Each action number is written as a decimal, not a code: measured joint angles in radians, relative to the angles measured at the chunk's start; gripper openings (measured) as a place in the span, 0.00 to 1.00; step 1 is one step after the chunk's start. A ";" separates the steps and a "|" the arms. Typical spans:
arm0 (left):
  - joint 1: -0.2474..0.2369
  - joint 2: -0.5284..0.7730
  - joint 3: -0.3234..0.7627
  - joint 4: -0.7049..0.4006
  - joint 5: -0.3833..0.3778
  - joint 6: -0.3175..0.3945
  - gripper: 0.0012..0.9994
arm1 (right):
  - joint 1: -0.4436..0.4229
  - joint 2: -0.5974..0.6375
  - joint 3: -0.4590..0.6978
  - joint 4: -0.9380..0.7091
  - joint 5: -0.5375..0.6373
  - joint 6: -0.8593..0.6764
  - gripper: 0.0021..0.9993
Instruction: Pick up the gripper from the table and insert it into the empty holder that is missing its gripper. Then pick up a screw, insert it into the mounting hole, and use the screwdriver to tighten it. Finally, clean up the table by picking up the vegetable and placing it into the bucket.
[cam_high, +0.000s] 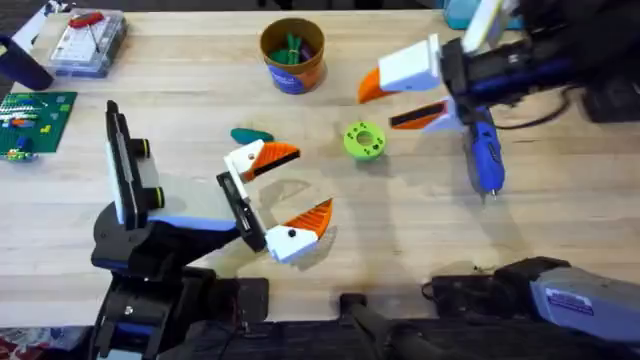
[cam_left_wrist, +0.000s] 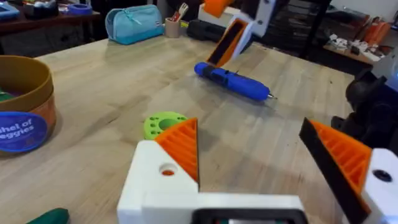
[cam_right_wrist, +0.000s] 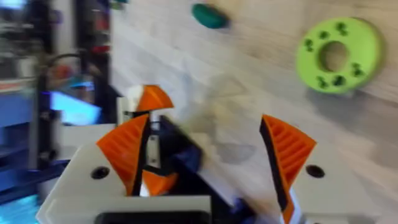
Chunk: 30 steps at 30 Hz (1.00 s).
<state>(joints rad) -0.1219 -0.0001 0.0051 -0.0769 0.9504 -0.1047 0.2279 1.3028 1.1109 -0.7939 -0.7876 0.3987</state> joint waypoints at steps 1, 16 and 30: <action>0.000 0.000 0.000 0.000 0.000 0.000 0.99 | 0.003 -0.016 0.025 -0.049 0.053 -0.036 1.00; 0.000 0.000 0.000 0.000 0.000 0.000 0.99 | 0.204 -0.148 0.087 -0.326 0.739 -0.187 1.00; 0.000 0.000 0.000 0.000 0.000 0.000 0.99 | 0.304 0.104 0.089 -0.249 0.836 -0.204 1.00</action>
<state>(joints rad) -0.1219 0.0000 0.0051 -0.0769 0.9504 -0.1047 0.5322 1.4072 1.1998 -1.0432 0.0486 0.1946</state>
